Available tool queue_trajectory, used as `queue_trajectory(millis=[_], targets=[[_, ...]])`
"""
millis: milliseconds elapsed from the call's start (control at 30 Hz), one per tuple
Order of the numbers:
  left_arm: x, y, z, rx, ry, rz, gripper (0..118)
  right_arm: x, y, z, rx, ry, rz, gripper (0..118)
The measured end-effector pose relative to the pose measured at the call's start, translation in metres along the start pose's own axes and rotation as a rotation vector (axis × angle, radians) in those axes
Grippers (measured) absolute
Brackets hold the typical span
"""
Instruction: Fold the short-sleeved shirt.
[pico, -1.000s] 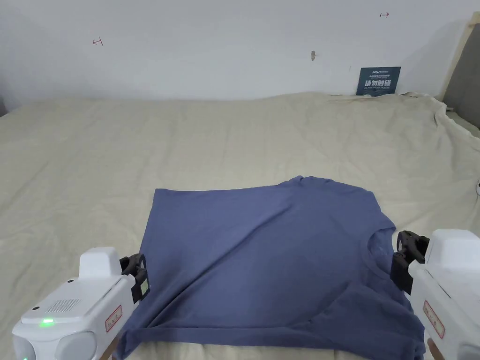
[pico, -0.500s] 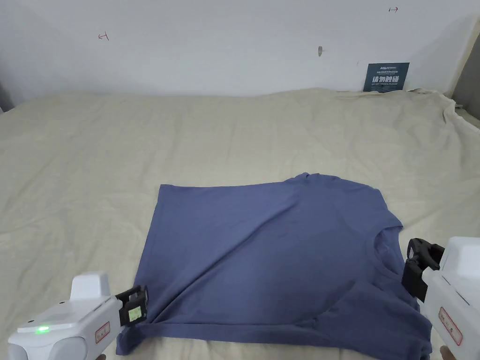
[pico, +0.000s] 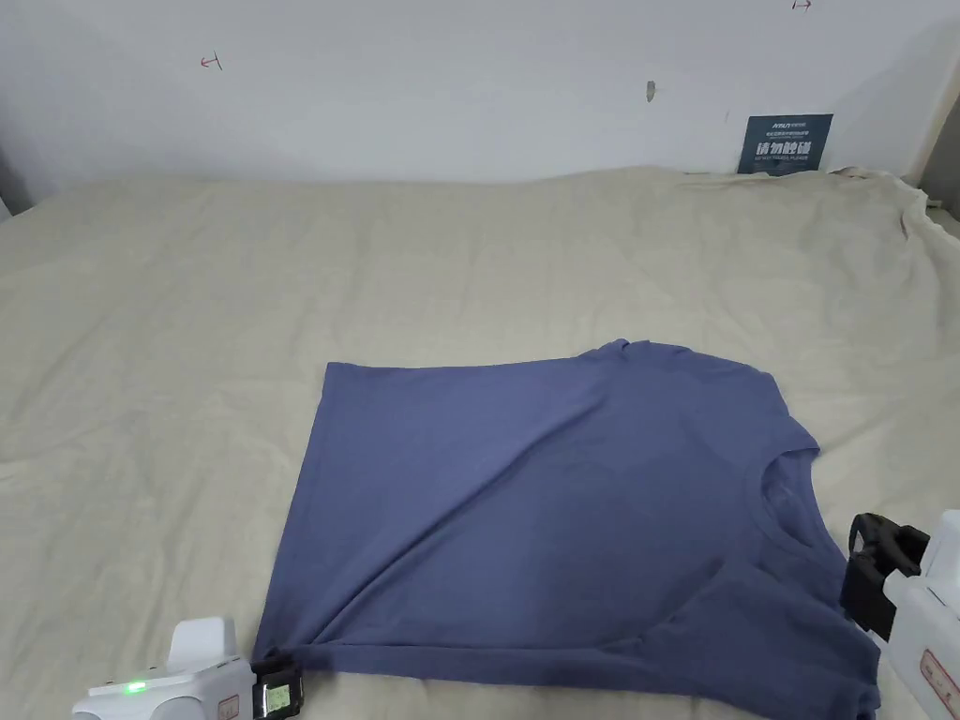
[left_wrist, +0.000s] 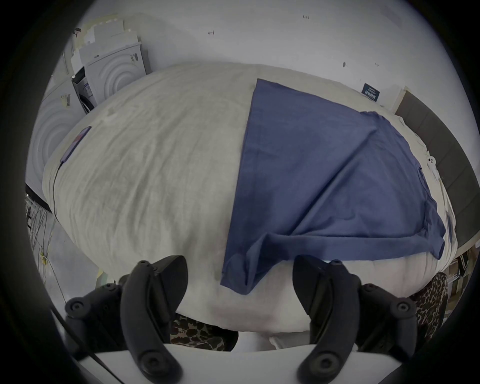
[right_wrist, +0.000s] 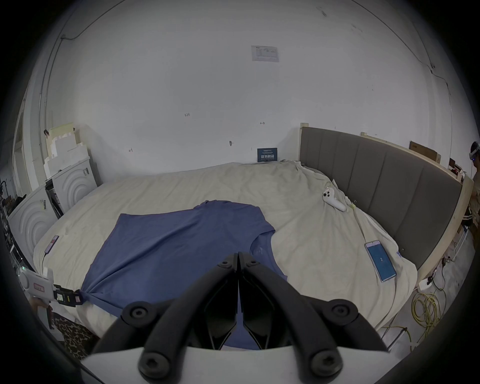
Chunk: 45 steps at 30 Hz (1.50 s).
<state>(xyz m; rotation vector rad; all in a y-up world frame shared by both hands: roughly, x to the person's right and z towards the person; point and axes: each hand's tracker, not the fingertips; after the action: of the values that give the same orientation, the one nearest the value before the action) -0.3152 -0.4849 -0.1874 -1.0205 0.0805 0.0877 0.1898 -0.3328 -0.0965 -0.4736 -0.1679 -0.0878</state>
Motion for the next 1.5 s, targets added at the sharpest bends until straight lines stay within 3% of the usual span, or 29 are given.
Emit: queue_trajectory(millis=[33,67,100,167,333,467,533,567,600,667,900,967,1033,1133,1167,1300,1500], targets=[[0.001,0.0,0.0,-0.001,-0.013,-0.003,66,0.002,-0.001,0.0,-0.004,-0.003,-0.006,0],[0.002,0.0,-0.001,-0.004,-0.036,-0.007,40,0.003,-0.002,0.0,-0.009,-0.006,-0.011,0],[0.005,0.0,0.002,-0.016,-0.057,-0.012,21,0.005,-0.003,-0.001,-0.012,-0.008,-0.013,0],[0.009,0.0,0.003,-0.011,-0.057,-0.015,2,0.008,-0.006,-0.001,-0.02,-0.014,-0.016,0],[0.01,0.005,0.013,0.026,-0.086,-0.043,0,0.024,-0.02,-0.007,-0.075,-0.045,-0.039,0],[0.01,0.013,0.024,0.053,-0.084,-0.063,0,0.045,-0.044,-0.028,-0.222,-0.063,-0.076,5],[0.008,0.017,0.028,0.068,-0.089,-0.05,0,0.054,-0.059,-0.039,-0.272,-0.077,-0.103,31],[0.007,0.019,0.03,0.075,-0.095,-0.043,0,0.058,-0.067,-0.045,-0.299,-0.081,-0.108,56],[0.006,0.021,0.031,0.077,-0.1,-0.035,0,0.061,-0.075,-0.05,-0.313,-0.086,-0.117,73],[0.005,0.023,0.033,0.082,-0.105,-0.022,0,0.062,-0.09,-0.055,-0.318,-0.103,-0.115,89],[0.003,0.024,0.034,0.084,-0.106,-0.017,0,0.057,-0.126,-0.08,-0.479,-0.092,-0.095,88],[0.001,0.023,0.034,0.082,-0.108,-0.011,0,0.05,-0.13,-0.081,-0.495,-0.1,-0.085,82],[0.001,0.022,0.034,0.08,-0.11,-0.006,0,0.047,-0.131,-0.08,-0.489,-0.083,-0.075,63],[0.0,0.021,0.034,0.081,-0.107,-0.007,0,0.04,-0.131,-0.081,-0.491,-0.061,-0.039,14],[0.001,0.021,0.034,0.087,-0.105,-0.007,0,0.04,-0.132,-0.082,-0.498,-0.054,-0.029,4],[0.0,0.022,0.034,0.095,-0.113,0.002,0,0.043,-0.128,-0.077,-0.491,-0.028,-0.038,2],[-0.001,0.036,0.038,0.126,-0.129,0.013,0,0.047,-0.088,-0.062,-0.338,0.014,-0.046,2]])
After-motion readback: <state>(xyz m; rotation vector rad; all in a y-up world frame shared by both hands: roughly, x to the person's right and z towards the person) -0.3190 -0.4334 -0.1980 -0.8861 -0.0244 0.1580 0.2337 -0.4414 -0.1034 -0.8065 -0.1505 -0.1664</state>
